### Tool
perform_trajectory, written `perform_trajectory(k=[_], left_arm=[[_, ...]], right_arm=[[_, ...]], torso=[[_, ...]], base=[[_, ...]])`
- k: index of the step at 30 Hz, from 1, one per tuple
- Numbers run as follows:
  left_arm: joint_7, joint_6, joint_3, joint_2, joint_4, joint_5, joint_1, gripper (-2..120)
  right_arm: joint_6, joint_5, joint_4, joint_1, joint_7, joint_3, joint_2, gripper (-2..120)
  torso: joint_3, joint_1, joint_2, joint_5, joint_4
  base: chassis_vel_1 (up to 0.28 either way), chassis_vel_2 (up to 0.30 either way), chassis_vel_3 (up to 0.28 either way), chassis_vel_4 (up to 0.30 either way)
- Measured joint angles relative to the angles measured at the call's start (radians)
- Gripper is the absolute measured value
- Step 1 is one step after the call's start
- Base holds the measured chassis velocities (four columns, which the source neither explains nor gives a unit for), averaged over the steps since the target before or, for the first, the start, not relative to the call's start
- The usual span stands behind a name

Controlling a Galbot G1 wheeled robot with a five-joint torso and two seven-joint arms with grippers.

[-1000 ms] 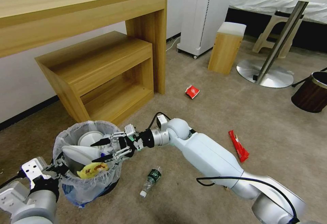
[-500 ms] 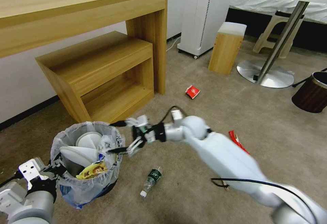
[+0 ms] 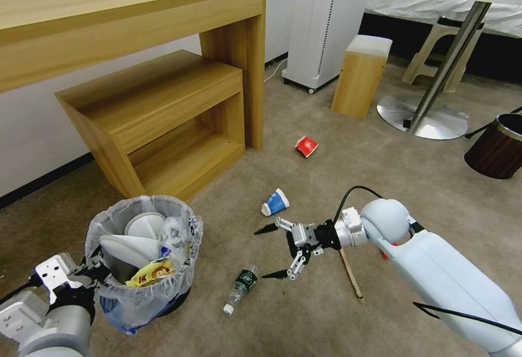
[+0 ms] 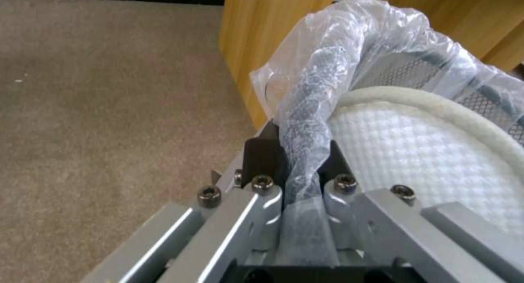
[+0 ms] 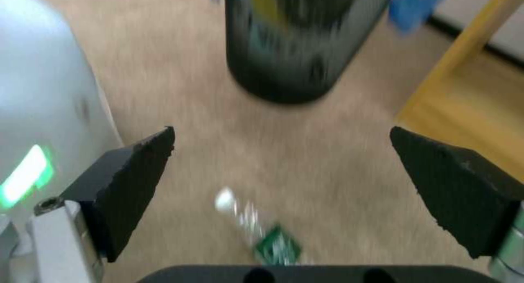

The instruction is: Pick up the trash bin and place the garbage on the floor into it.

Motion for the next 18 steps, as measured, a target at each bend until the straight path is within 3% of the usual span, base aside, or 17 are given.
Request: perform_trajectory(k=[5, 9, 18], left_arm=[[-0.001, -0.005, -0.009, -0.002, 0.000, -0.001, 0.003, 3], [-0.002, -0.010, -0.014, -0.007, 0.000, -0.004, 0.003, 3], [-0.004, -0.014, -0.021, -0.008, 0.000, -0.011, -0.002, 3]], right_arm=[[0.040, -0.108, -0.134, 0.045, -0.007, -0.054, 0.052, 100], [0.077, -0.223, -0.313, 0.089, -0.008, -0.124, 0.168, 100], [0.110, -0.321, -0.541, 0.127, -0.010, -0.152, 0.343, 100]], torso=[[0.000, 0.000, 0.000, -0.0001, 0.0001], [0.000, 0.000, 0.000, -0.0003, 0.0000], [0.000, 0.000, 0.000, 0.0000, 0.0002]], base=[[0.000, 0.000, 0.000, 0.000], [0.000, 0.000, 0.000, 0.000], [0.000, 0.000, 0.000, 0.000]])
